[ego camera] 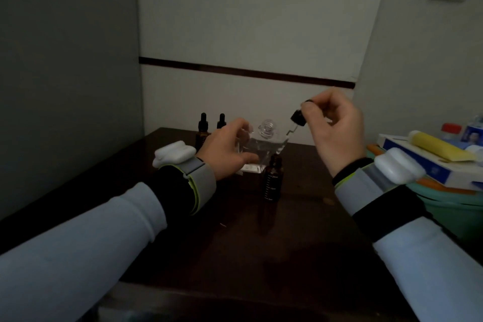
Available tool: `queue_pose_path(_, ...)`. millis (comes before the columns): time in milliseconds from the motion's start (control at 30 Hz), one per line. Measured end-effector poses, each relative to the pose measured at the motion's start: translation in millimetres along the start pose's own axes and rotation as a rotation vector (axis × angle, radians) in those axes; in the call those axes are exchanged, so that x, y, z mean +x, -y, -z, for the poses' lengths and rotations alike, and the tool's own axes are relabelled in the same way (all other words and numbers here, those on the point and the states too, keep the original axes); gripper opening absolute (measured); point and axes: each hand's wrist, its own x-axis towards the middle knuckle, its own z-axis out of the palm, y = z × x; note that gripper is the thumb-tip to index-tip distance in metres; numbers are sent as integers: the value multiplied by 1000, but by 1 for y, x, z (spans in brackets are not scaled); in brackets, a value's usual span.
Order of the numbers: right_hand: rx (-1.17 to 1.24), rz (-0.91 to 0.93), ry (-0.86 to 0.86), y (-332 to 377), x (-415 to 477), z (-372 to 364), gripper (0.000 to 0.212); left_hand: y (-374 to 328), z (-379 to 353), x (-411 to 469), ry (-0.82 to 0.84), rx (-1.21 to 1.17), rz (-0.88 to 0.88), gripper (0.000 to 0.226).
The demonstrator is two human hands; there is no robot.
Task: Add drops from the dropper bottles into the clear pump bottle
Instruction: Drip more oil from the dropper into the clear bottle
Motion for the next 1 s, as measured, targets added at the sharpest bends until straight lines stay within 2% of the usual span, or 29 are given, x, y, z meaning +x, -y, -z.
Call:
queue_pose_path(200, -57, 2, 78, -3, -2, -2, 33, -1, 0, 0, 17, -5, -10, 50)
queue_pose_path(533, -48, 14, 103, -4, -2, -2, 21, 0, -1, 1, 16, 0, -39, 49)
queue_pose_path(767, -66, 29, 115, -4, -3, -2, 22, -1, -1, 0, 11, 23, -51, 49)
queue_pose_path(867, -54, 42, 74, -2, -2, -1, 21, -2, 0, 0, 16, 34, -50, 49)
queue_pose_path(1000, 32, 69, -114, 0, 3, 5, 17, -2, 0, -1, -11, 44, -67, 49)
